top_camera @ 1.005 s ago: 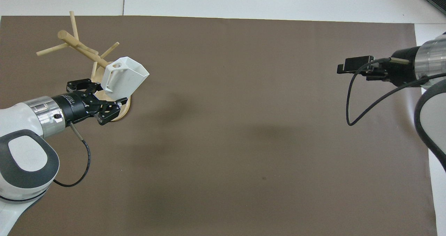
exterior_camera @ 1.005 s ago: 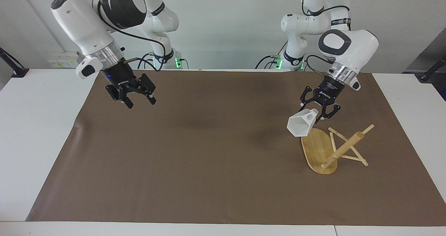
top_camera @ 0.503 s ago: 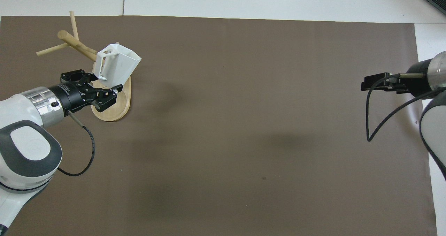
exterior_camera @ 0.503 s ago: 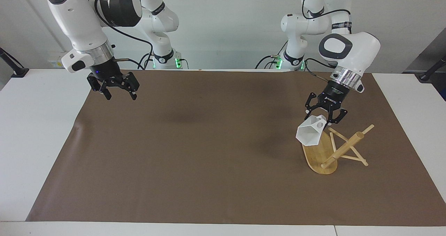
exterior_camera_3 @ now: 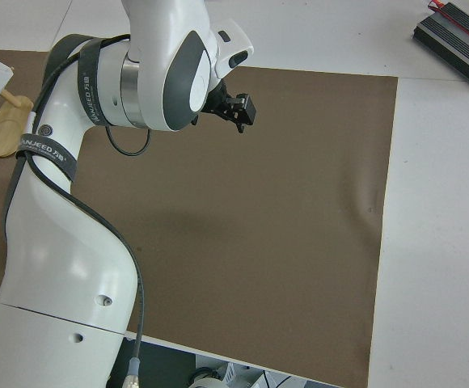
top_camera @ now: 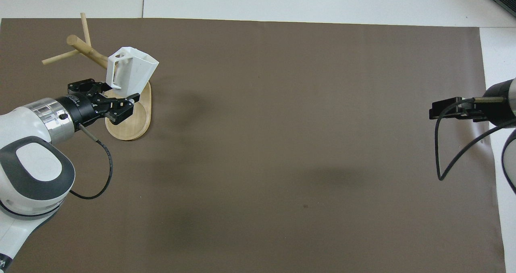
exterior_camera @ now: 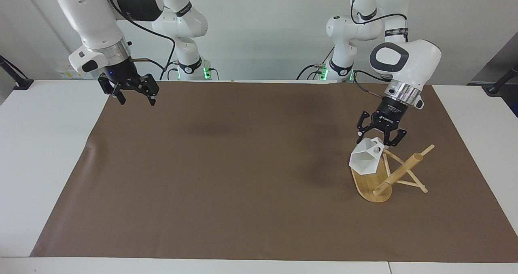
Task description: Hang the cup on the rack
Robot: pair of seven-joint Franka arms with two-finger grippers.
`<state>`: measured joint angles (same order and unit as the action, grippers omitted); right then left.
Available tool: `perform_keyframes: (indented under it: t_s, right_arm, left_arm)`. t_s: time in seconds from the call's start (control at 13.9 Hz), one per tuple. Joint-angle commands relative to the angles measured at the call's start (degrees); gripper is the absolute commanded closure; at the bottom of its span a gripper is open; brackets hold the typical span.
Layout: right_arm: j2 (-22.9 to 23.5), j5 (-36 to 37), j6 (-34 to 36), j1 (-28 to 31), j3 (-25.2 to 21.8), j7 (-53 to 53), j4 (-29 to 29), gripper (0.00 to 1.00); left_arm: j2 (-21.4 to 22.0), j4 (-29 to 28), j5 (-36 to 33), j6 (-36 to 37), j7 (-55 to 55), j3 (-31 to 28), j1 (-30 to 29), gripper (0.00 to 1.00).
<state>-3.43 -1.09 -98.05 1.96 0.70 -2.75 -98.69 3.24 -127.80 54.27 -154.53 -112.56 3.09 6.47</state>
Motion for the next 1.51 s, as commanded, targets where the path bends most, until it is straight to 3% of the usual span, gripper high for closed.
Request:
perform_keyframes:
  t_s: [0.0,0.5,0.72,1.44]
  right_arm:
    - [0.0,1.96,3.38,0.33,-0.7,0.29,2.61,0.0]
    - [2.46,4.08,7.53,0.33,-2.45,0.29,9.04,0.0]
    - [2.29,3.2,7.18,0.33,-5.09,0.29,8.78,0.0]
    - [0.44,2.94,-2.31,0.15,-4.83,0.2,2.9,0.0]
  left_arm:
    - [-1.13,1.07,0.14,-1.56,-1.35,0.16,-0.14,1.0]
    - [-1.22,1.15,2.33,-1.83,-1.44,0.16,-1.37,1.0]
    - [-1.57,1.15,3.39,-2.71,-1.52,0.16,-1.37,1.0]
    - [-2.28,1.15,3.65,-5.0,-4.16,0.16,-1.29,1.0]
